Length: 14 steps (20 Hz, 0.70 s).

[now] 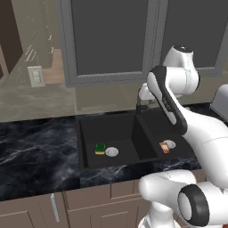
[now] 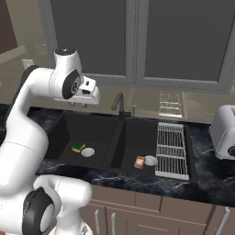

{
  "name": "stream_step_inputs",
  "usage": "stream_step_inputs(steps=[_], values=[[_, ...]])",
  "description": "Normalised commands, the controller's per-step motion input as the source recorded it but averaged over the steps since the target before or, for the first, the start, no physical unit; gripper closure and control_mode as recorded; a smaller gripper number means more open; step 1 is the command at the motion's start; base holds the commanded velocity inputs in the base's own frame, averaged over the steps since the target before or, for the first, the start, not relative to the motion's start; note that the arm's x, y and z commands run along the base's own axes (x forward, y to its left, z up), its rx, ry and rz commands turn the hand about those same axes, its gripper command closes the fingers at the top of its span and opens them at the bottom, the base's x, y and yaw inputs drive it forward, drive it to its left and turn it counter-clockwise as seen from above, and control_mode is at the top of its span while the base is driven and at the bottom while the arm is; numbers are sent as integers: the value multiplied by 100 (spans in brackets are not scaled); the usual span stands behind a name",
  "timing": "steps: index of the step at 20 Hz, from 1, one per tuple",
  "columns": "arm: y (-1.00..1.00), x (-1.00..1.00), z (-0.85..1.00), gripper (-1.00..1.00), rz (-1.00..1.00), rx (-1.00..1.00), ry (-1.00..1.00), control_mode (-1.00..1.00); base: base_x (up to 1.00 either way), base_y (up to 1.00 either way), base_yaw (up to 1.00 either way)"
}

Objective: Pick up the bar soap and sponge from the sink, and place them back in the cabinet, and close the cabinet doors.

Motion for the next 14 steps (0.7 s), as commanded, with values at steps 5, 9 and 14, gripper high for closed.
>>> stream_step_inputs(steps=[5,9,14], values=[[-17,-3,0,-100,0,0,0,-100,0,0,0],[-44,-15,0,-100,1,0,0,-100,0,0,0],[-57,-12,0,-100,0,0,0,-100,0,0,0]])
